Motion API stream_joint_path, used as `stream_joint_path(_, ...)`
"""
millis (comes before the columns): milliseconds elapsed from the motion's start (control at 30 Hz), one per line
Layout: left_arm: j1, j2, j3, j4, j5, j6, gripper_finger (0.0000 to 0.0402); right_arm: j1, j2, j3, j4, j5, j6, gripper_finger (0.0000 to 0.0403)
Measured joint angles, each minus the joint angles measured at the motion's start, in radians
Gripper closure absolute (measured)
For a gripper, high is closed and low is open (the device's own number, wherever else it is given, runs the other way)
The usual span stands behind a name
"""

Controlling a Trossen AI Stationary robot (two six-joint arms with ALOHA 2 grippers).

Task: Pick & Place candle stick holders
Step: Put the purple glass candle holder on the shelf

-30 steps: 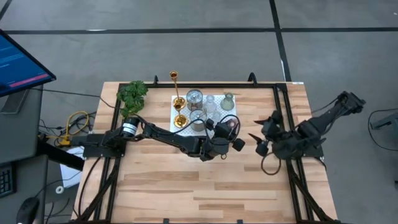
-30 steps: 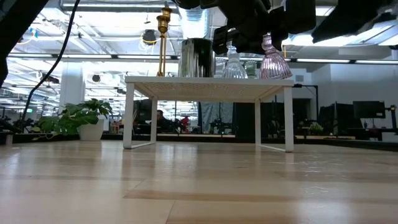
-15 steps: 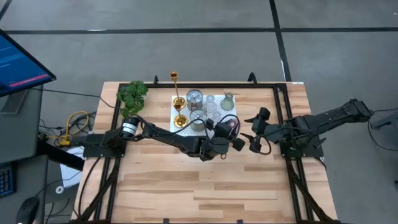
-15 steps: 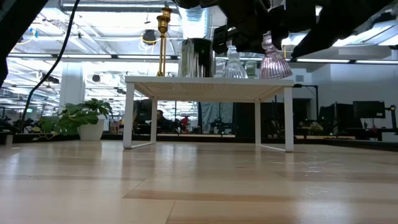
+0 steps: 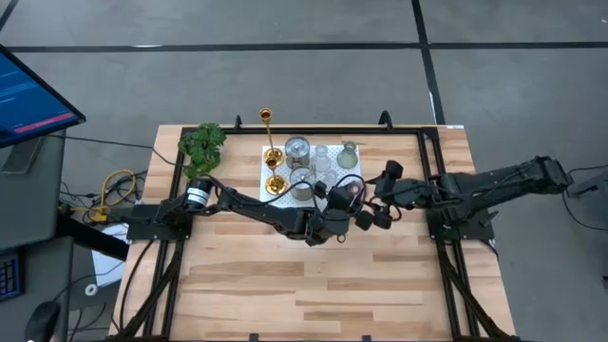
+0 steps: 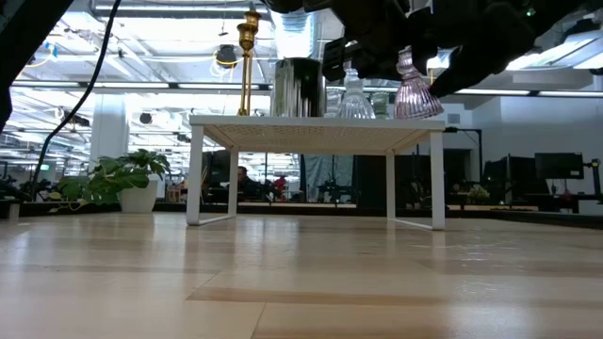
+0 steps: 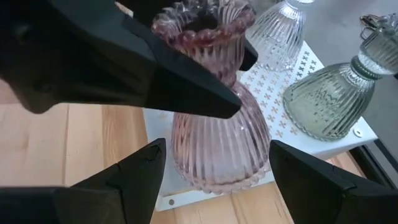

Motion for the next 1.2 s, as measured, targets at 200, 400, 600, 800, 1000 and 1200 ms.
stream_joint_path(200,0.0,-0.001,0.0,-0.002,0.002,0.005,0.0245,-0.066,0.035,0.0,0.023,-0.094,-0.033,0.0134)
stream_joint_path(400,-0.001,-0.001,-0.001,-0.008,-0.012,0.025,0.0252,-0.09,0.08,0.0,0.062,-0.15,-0.085,0.0177)
stream_joint_path(600,0.0,-0.001,-0.001,0.0,0.001,0.026,0.0234,-0.116,0.074,0.0,0.071,-0.156,-0.11,0.0214)
stream_joint_path(800,0.003,-0.002,-0.001,0.024,0.073,0.016,0.0187,-0.142,0.08,0.0,0.075,-0.166,-0.11,0.0231)
stream_joint_path(1000,0.002,-0.005,0.0,0.029,0.094,0.02,0.0144,-0.164,0.078,0.0,0.069,-0.167,-0.111,0.0242)
stream_joint_path(1200,0.001,-0.015,0.0,0.023,0.113,0.024,0.0137,-0.17,0.071,0.0,0.065,-0.17,-0.111,0.0248)
